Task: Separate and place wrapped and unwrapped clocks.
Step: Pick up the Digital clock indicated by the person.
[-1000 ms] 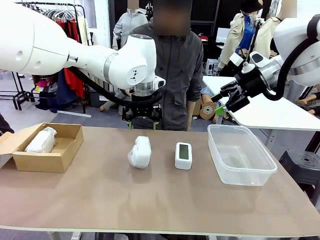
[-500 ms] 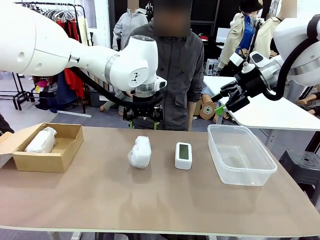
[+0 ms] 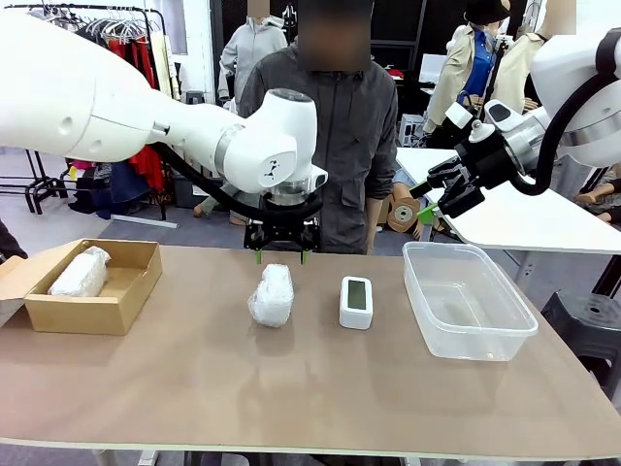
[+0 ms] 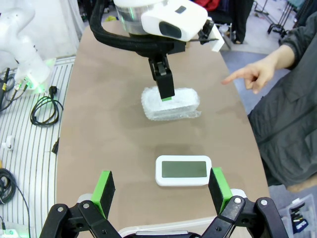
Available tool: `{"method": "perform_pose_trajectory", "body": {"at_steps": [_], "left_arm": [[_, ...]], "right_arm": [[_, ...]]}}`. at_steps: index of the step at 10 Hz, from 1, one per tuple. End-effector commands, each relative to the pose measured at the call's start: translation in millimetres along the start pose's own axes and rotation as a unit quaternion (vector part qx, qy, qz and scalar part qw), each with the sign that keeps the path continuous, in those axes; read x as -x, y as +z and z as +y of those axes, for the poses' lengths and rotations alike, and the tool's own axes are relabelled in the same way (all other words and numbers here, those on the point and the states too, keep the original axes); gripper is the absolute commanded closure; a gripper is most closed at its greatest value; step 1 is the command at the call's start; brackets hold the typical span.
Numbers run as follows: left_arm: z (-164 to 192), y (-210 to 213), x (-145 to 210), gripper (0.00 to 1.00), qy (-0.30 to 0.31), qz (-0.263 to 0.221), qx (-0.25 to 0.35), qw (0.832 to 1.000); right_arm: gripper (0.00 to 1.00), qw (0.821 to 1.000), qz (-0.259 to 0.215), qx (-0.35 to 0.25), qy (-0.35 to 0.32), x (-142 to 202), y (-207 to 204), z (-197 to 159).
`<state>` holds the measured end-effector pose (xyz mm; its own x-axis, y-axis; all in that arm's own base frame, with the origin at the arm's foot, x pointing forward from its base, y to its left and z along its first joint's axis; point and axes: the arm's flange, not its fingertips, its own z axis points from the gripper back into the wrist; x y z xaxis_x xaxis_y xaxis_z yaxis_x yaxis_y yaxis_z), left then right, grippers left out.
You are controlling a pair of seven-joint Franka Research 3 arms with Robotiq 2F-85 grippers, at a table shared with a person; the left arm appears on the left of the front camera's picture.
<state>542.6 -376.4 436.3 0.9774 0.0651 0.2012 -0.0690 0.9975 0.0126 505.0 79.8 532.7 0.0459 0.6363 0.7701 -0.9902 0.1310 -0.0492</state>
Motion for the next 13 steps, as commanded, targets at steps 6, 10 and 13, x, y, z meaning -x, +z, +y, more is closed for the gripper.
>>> {"method": "perform_pose_trajectory", "body": {"at_steps": [6, 10, 13], "left_arm": [[5.2, -57.2, -12.8, 0.00, 0.023, -0.001, 0.003, 1.000], [6.9, -79.8, -24.5, 0.00, 0.016, -0.003, -0.005, 1.000], [7.3, -90.6, -24.9, 0.00, 0.016, 0.016, -0.014, 1.000]], "right_arm": [[0.00, 1.000, -0.003, 0.001, 0.003, -2.0, 1.4, 0.3], [0.00, 1.000, -0.003, 0.001, 0.003, -2.0, 1.4, 0.3], [0.00, 1.000, -0.003, 0.001, 0.003, -2.0, 1.4, 0.3]]}}
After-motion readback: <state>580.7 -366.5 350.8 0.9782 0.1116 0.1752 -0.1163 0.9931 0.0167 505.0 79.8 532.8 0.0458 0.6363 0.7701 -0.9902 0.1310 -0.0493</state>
